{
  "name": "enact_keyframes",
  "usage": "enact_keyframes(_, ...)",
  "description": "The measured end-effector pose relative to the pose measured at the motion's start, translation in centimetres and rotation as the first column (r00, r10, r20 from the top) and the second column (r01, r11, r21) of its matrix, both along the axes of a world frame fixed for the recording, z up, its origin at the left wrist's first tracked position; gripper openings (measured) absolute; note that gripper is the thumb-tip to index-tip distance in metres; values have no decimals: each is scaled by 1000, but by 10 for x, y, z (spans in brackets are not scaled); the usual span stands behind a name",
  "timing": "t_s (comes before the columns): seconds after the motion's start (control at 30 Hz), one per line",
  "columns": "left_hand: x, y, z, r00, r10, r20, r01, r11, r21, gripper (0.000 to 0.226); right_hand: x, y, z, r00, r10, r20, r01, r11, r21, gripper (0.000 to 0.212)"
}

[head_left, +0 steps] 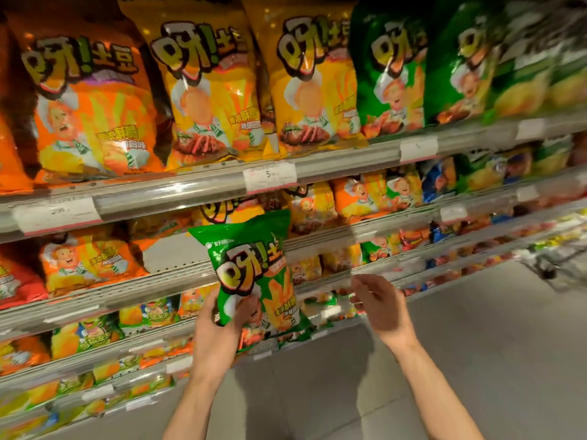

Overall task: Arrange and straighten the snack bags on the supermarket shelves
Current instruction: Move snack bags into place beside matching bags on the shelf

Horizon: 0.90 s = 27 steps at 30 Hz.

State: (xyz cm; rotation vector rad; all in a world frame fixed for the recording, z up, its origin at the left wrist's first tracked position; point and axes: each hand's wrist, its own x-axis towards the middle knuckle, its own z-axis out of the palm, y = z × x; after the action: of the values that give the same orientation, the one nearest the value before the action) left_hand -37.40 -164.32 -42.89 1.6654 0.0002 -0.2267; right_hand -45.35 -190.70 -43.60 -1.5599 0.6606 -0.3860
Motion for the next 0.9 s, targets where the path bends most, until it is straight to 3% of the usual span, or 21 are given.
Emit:
enact_keyframes(0.1,-15,-51,-1,999,40,16,-40,999,10,56,-23,-51,4,999,29,-23,-31,995,-94,5)
enact_keyframes(0.2,-33,-110,-1,998,58,5,-58,998,-20,63,-44,-104,4,999,31,-26,-34,996,-88,10)
enact_keyframes(0.33,-50,-179,11,999,54,6,-54,998,-17,37,-61,-169,0,1000,18,-22,-20,997,-78,5)
enact_keyframes(0.6,-45,-242,29,1000,11,24,-10,1000,-26,32,-56,-232,11,999,43,9,-42,999,-21,9)
enact_keyframes(0.9,-8,-268,16,1000,-2,-1,2,996,-86,80,-14,-263,14,996,90,-7,-90,989,-116,16)
